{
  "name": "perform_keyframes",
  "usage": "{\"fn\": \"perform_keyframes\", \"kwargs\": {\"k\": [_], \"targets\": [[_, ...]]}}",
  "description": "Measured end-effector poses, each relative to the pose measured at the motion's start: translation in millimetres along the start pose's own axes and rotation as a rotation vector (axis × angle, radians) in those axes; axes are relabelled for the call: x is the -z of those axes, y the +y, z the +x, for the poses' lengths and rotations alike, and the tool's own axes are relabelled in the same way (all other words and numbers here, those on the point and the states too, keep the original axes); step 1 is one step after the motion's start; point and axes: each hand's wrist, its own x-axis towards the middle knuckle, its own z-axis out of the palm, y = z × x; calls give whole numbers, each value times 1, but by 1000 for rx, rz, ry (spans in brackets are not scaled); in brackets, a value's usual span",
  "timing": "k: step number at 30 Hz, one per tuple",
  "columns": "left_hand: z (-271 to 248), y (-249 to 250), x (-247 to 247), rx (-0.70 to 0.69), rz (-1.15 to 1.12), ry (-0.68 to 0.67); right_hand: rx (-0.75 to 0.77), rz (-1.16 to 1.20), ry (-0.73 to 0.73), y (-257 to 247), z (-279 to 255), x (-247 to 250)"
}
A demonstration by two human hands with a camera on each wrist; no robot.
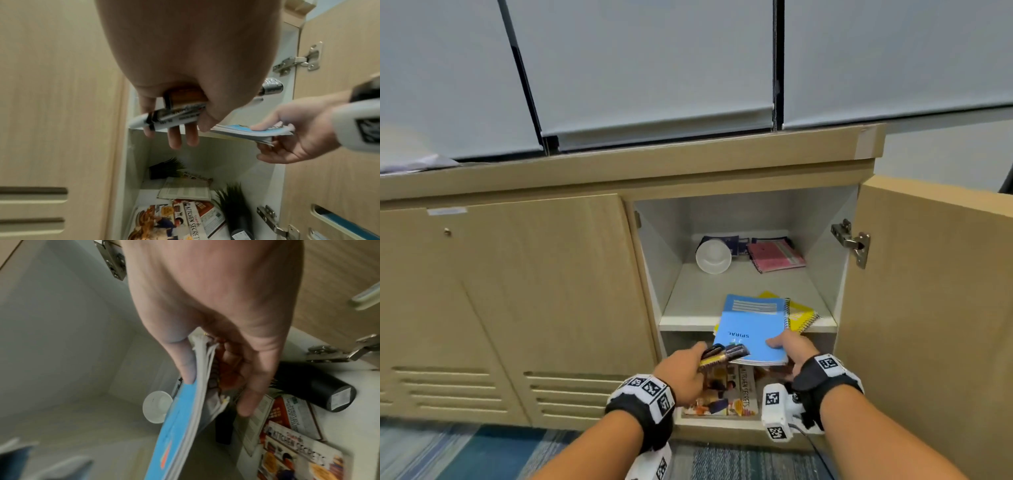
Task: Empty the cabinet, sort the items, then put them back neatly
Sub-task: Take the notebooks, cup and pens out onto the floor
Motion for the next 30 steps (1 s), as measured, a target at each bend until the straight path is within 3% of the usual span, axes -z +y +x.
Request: {"fn": "perform_keyframes", "kwargs": {"k": [3, 6, 9, 12, 15, 18, 22, 27, 30], "targets": [[-20, -18, -3, 59, -149, 33, 120, -121, -12, 25, -8, 6], [-35, -40, -16, 162, -293, 121, 340, -524, -28, 36, -27, 7], [-38, -72, -41, 288, -431, 162, 464, -1037, -170, 42, -51, -4], [-46, -101, -73, 377, -437, 65, 440, -1552, -310, 56, -57, -31], [-59, -129, -112, 482, -424, -87, 408, -1787, -344, 85, -46, -57], [-66, -164, -158, 555, -423, -184, 350, -1846, -346, 125, -22, -77], [-74, -199, -211, 709, -541, -297, 163, -1694, -378, 193, 12, -100], [-79, -229, -264, 882, -708, -213, -22, -1448, -573, 262, 36, -116], [-83, -246, -286, 947, -709, -208, -118, -1367, -586, 295, 39, -118]]}}
